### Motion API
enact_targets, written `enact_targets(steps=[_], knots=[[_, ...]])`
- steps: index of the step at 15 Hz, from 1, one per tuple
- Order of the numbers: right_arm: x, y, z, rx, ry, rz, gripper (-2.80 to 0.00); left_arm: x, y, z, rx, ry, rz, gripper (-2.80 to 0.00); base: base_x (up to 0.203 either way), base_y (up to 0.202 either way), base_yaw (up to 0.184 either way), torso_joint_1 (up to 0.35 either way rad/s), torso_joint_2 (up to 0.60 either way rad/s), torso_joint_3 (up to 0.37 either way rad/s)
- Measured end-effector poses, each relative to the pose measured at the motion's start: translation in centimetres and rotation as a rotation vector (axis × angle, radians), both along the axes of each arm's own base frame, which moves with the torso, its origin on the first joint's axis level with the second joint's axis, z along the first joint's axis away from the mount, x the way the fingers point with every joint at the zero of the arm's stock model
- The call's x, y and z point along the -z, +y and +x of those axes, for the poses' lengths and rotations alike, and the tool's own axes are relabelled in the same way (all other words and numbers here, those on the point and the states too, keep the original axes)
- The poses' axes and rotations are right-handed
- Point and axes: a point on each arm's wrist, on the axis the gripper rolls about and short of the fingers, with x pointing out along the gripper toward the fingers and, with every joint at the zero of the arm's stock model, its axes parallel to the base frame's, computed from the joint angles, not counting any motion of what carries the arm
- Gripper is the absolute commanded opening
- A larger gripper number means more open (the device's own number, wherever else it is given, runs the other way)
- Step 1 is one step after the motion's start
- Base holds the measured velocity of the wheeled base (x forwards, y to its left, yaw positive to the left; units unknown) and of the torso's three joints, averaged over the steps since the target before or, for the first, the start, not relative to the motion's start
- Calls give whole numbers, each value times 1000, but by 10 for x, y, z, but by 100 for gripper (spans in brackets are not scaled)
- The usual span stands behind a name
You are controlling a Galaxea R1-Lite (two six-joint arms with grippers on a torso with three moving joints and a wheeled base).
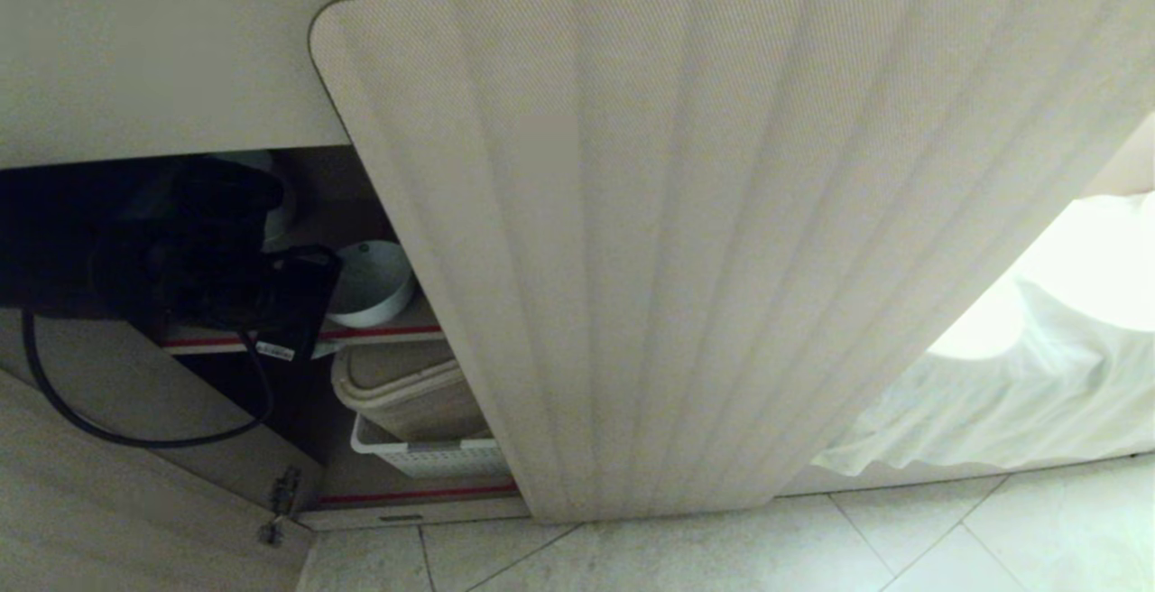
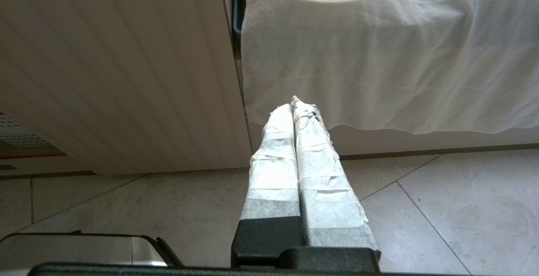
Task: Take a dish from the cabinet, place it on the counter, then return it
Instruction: Put it back into the cabinet
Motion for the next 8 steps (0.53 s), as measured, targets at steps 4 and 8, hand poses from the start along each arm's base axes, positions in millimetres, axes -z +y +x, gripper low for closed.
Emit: enact_targets(steps=[4,8], knots=[[0,0,0,0,0,0,-280,-1,0,-3,2,1,2,0,0,0,0,0,0,0],[0,0,0,0,0,-1,-280,1,0,-8,50,-2,68,0,0,0,0,0,0,0]])
